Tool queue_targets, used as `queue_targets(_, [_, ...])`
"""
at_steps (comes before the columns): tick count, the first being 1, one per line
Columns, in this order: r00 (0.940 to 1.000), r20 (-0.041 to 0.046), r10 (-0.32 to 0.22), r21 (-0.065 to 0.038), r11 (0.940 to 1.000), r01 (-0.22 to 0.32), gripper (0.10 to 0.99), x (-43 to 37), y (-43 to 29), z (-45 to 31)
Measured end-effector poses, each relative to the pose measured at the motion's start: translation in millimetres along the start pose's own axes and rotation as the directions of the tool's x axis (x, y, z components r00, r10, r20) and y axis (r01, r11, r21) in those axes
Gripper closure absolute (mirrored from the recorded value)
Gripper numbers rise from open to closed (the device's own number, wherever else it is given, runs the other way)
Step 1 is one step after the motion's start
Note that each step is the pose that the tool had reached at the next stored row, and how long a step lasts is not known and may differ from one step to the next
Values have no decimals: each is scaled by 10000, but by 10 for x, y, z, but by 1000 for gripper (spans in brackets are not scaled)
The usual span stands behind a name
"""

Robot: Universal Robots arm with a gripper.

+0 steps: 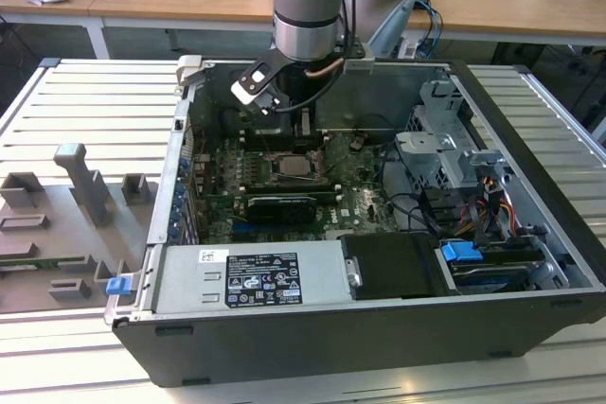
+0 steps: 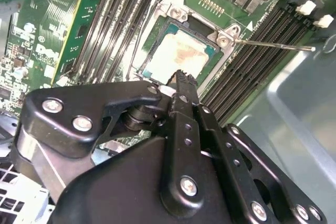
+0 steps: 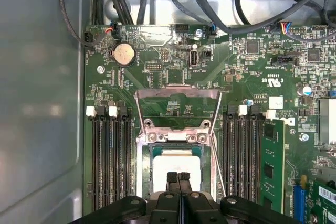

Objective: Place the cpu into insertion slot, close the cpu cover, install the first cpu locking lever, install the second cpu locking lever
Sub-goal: 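Close the cpu cover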

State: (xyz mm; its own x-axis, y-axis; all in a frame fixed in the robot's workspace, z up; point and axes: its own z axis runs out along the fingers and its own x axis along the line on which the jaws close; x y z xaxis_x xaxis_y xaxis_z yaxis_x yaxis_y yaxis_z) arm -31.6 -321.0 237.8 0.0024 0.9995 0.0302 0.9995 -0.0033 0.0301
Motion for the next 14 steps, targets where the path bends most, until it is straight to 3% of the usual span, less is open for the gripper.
queue_targets(3, [10000,1,1,5,10000,-1,980,-1,94,2])
queue_targets(5, [10000,3,2,6,10000,-2,980,0,100,-4])
queue_targets(10, [10000,1,-1,5,10000,1,980,4,105,-114])
queue_targets(14, [10000,-2,3,6,10000,-3,980,4,223,-112])
